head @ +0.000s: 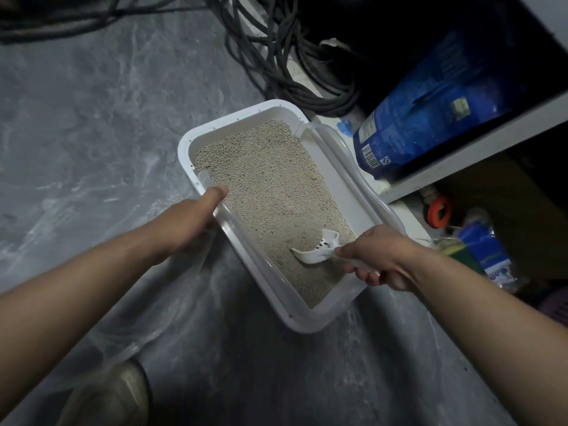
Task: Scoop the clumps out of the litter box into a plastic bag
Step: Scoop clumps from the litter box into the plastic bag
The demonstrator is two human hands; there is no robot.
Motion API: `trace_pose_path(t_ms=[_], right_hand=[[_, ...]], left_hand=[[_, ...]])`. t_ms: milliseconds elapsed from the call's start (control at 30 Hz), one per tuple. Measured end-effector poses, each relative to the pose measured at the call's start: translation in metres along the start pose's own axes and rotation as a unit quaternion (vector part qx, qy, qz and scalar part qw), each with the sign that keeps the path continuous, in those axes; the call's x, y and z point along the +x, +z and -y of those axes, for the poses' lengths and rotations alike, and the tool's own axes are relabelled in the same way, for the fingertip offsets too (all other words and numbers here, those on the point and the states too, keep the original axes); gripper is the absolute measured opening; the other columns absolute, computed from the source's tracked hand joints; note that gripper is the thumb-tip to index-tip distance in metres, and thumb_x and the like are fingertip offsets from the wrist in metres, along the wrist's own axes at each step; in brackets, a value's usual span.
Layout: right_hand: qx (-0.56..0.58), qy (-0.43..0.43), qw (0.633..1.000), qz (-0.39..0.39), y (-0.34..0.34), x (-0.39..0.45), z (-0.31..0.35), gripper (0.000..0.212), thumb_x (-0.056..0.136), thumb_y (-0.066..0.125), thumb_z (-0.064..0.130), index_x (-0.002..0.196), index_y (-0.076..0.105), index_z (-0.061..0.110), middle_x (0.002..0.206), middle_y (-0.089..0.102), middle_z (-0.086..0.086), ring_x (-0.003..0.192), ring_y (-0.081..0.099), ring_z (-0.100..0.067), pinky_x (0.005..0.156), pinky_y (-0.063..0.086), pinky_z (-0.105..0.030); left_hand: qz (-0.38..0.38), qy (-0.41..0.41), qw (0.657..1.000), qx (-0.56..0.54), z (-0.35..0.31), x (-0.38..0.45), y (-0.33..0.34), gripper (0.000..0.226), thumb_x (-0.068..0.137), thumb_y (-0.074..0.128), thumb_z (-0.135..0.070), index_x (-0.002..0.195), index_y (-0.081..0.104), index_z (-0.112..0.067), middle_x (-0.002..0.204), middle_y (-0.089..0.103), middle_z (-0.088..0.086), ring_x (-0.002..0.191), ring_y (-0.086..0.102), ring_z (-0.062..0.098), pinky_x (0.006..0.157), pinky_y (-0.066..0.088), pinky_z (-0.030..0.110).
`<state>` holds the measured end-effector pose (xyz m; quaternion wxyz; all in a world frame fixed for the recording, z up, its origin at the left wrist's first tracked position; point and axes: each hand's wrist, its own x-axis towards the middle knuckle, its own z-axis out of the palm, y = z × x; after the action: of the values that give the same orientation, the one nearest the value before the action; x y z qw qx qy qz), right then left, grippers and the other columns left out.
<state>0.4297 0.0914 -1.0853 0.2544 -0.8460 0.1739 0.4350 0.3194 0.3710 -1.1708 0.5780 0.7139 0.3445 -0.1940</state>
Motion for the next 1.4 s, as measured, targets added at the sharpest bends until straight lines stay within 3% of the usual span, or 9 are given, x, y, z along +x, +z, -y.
trace_pose_path(t_ms=[100,267,533,667,800,933,1067,1300,1400], right_hand=[[0.0,-0.025,1.0,-0.01,0.011,0.007,-0.003,0.023,0.089,0.073,0.014,0.087,0.068,-0.008,0.052,0.06,-0.01,0.031,0.042,-0.014,0.035,0.03,-0.018],[0.002,-0.061,0.998,-0.016,0.019,0.018,0.001,0.028,0.088,0.073,0.019,0.071,0.066,-0.002,0.048,0.059,-0.011,0.029,0.04,-0.016,0.036,0.031,-0.019],[-0.015,-0.065,0.998,-0.005,0.03,0.039,0.014,0.029,0.089,0.071,0.024,0.074,0.069,-0.001,0.053,0.062,-0.011,0.032,0.044,-0.017,0.037,0.034,-0.02],[-0.023,-0.084,0.996,-0.009,0.035,0.048,0.023,0.034,0.088,0.072,0.028,0.067,0.069,0.001,0.048,0.061,-0.01,0.03,0.046,-0.018,0.035,0.035,-0.019],[-0.036,-0.111,0.993,-0.012,0.044,0.055,0.04,0.034,0.09,0.069,0.027,0.072,0.071,-0.002,0.05,0.063,-0.011,0.03,0.049,-0.017,0.035,0.037,-0.018],[-0.022,-0.133,0.991,-0.01,0.053,0.061,0.059,0.03,0.091,0.068,0.022,0.072,0.069,-0.001,0.046,0.062,-0.007,0.028,0.048,-0.014,0.034,0.038,-0.018],[0.014,-0.149,0.989,-0.001,0.065,0.068,0.075,0.029,0.093,0.066,0.019,0.071,0.066,0.001,0.04,0.056,-0.004,0.026,0.045,-0.014,0.033,0.038,-0.018],[0.084,-0.156,0.984,0.009,0.088,0.085,0.082,0.026,0.095,0.063,0.019,0.075,0.063,0.002,0.049,0.059,-0.008,0.031,0.047,-0.017,0.037,0.04,-0.022],[0.082,-0.193,0.978,-0.007,0.096,0.089,0.072,0.032,0.094,0.064,0.025,0.068,0.058,0.008,0.047,0.057,-0.007,0.032,0.049,-0.017,0.036,0.04,-0.022]], left_hand=[[-0.006,0.004,1.0,0.006,0.002,0.002,0.0,0.089,0.063,0.032,-0.094,0.09,0.075,-0.021,0.099,0.074,0.005,0.089,0.072,0.027,0.078,0.059,0.042],[-0.009,0.013,1.0,0.02,0.003,0.003,-0.002,0.092,0.066,0.029,-0.096,0.09,0.075,-0.021,0.099,0.074,0.002,0.09,0.071,0.025,0.087,0.057,0.046],[0.007,0.009,1.0,0.007,0.003,-0.002,-0.003,0.087,0.06,0.03,-0.1,0.082,0.078,-0.031,0.108,0.073,0.003,0.095,0.07,0.021,0.097,0.054,0.05],[0.005,0.002,1.0,0.003,0.002,-0.001,-0.003,0.099,0.056,0.032,-0.103,0.092,0.078,-0.023,0.112,0.074,0.007,0.095,0.071,0.025,0.098,0.054,0.05],[0.003,-0.004,1.0,0.011,0.0,0.003,-0.004,0.119,0.04,0.028,-0.113,0.097,0.078,-0.022,0.112,0.074,0.008,0.096,0.07,0.026,0.098,0.054,0.051],[0.001,-0.003,1.0,0.012,0.003,0.005,-0.005,0.101,0.04,0.03,-0.114,0.088,0.08,-0.04,0.106,0.076,0.002,0.093,0.072,0.02,0.095,0.055,0.05],[0.005,-0.012,1.0,0.008,0.007,0.009,-0.005,0.111,0.032,0.029,-0.115,0.084,0.076,-0.029,0.106,0.075,0.002,0.095,0.071,0.021,0.098,0.054,0.053],[0.007,0.009,0.999,0.037,0.002,0.004,-0.004,0.11,0.029,0.019,-0.115,0.077,0.069,-0.03,0.108,0.074,0.007,0.092,0.068,0.022,0.101,0.051,0.051],[0.003,0.014,0.999,0.035,0.001,0.002,-0.005,0.106,0.028,0.02,-0.115,0.076,0.068,-0.033,0.11,0.073,0.006,0.097,0.069,0.022,0.101,0.051,0.051]])
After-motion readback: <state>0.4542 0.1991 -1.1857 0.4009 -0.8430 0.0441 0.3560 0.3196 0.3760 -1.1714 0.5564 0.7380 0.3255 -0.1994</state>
